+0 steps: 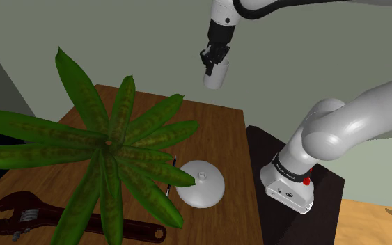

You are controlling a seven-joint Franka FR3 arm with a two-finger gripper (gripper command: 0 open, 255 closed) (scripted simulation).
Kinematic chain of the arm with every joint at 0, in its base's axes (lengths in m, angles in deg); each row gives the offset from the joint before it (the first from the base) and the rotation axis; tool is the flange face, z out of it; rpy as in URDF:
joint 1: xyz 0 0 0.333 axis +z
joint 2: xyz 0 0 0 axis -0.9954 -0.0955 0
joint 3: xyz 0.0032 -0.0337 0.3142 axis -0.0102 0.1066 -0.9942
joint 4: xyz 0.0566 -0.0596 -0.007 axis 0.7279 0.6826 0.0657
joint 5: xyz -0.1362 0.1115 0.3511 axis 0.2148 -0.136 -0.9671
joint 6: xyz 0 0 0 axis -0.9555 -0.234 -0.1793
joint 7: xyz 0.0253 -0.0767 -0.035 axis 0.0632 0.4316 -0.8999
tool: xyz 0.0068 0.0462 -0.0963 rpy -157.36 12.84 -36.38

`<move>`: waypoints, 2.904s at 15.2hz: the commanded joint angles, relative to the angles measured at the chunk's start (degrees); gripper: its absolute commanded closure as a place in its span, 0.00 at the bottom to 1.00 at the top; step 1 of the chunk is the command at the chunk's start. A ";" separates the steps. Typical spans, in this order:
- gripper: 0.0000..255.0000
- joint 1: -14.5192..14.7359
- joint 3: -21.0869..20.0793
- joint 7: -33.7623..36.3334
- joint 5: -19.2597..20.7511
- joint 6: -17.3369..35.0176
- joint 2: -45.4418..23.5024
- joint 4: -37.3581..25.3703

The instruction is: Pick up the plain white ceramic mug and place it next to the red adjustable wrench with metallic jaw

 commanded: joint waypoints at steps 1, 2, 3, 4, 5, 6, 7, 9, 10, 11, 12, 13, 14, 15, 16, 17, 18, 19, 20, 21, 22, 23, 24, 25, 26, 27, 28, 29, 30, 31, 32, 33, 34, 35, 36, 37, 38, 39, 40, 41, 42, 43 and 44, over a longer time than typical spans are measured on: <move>1.00 0.60 -0.99 1.27 -0.53 -0.80 0.89 0.13; 1.00 1.21 -1.98 2.52 -1.09 -1.12 1.77 0.69; 1.00 1.83 -2.98 3.78 -1.66 -1.44 2.58 1.18; 1.00 2.45 -4.00 5.05 -2.27 -1.76 3.34 1.61; 1.00 3.08 -5.03 6.33 -2.89 -2.08 4.04 1.97; 1.00 3.71 -6.09 7.62 -3.52 -2.39 4.67 2.27; 1.00 4.35 -7.15 8.93 -4.17 -2.70 5.24 2.50; 1.00 5.61 -9.32 11.58 -5.49 -3.30 6.17 2.75; 1.00 6.24 -10.42 12.92 -6.15 -3.58 6.53 2.77; 1.00 6.86 -11.54 14.28 -6.81 -3.85 6.83 2.73; 1.00 7.46 -12.67 15.64 -7.47 -4.10 7.05 2.63; 1.00 8.04 -13.82 17.02 -8.12 -4.34 7.20 2.45; 1.00 8.61 -14.97 18.40 -8.76 -4.56 7.27 2.22; 1.00 9.16 -16.14 19.80 -9.39 -4.77 7.28 1.91; 1.00 9.66 -17.33 21.20 -10.00 -4.95 7.21 1.54; 1.00 10.14 -18.54 22.61 -10.59 -5.13 7.08 1.11; 1.00 10.59 -19.75 24.04 -11.16 -5.28 6.87 0.61; 1.00 11.01 -20.98 25.47 -11.69 -5.42 6.60 0.05; 1.00 11.39 -22.23 26.92 -12.19 -5.54 6.25 -0.57; 1.00 11.73 -23.49 28.37 -12.66 -5.64 5.84 -1.25; 1.00 12.03 -24.77 29.83 -13.09 -5.73 5.36 -2.00; 1.00 12.28 -26.07 31.31 -13.48 -5.80 4.81 -2.80; 1.00 12.47 -27.40 32.80 -13.82 -5.85 4.20 -3.67; 1.00 12.63 -28.75 34.31 -14.10 -5.90 3.52 -4.59; 1.00 12.75 -30.11 35.83 -14.33 -5.93 2.77 -5.57; 1.00 12.80 -31.52 37.38 -14.50 -5.94 1.95 -6.61; 1.00 12.79 -32.97 38.94 -14.60 -5.95 1.07 -7.71; 1.00 12.69 -34.47 40.51 -14.65 -5.95 0.13 -8.87; 1.00 12.56 -36.00 42.13 -14.61 -5.95 -0.89 -10.09; 1.00 12.36 -37.59 43.78 -14.47 -5.93 -1.98 -11.36; 1.00 12.11 -39.23 45.47 -14.24 -5.91 -3.17 -12.69; 1.00 11.78 -40.94 47.21 -13.90 -5.88 -4.44 -14.08; 1.00 11.39 -42.73 49.01 -13.43 -5.85 -5.81 -15.52; 1.00 10.89 -44.64 50.87 -12.84 -5.83 -7.28 -17.03; 1.00 10.30 -46.66 52.81 -12.08 -5.81 -8.88 -18.60; 1.00 9.62 -48.83 54.86 -11.13 -5.79 -10.64 -20.23; 1.00 8.82 -51.18 57.04 -9.94 -5.78 -12.58 -21.92; 1.00 7.93 -53.74 59.40 -8.44 -5.79 -14.77 -23.68; 1.00 6.86 -56.63 62.01 -6.54 -5.84 -17.29 -25.52; 1.00 5.65 -59.92 64.99 -4.06 -5.94 -20.32 -27.44; 1.00 4.44 -63.67 68.64 -0.57 -6.16 -24.23 -29.45; 1.00 3.74 -67.78 73.47 4.69 -6.71 -29.76 -31.62; 1.00 5.75 -70.16 79.35 11.67 -7.98 -36.91 -34.04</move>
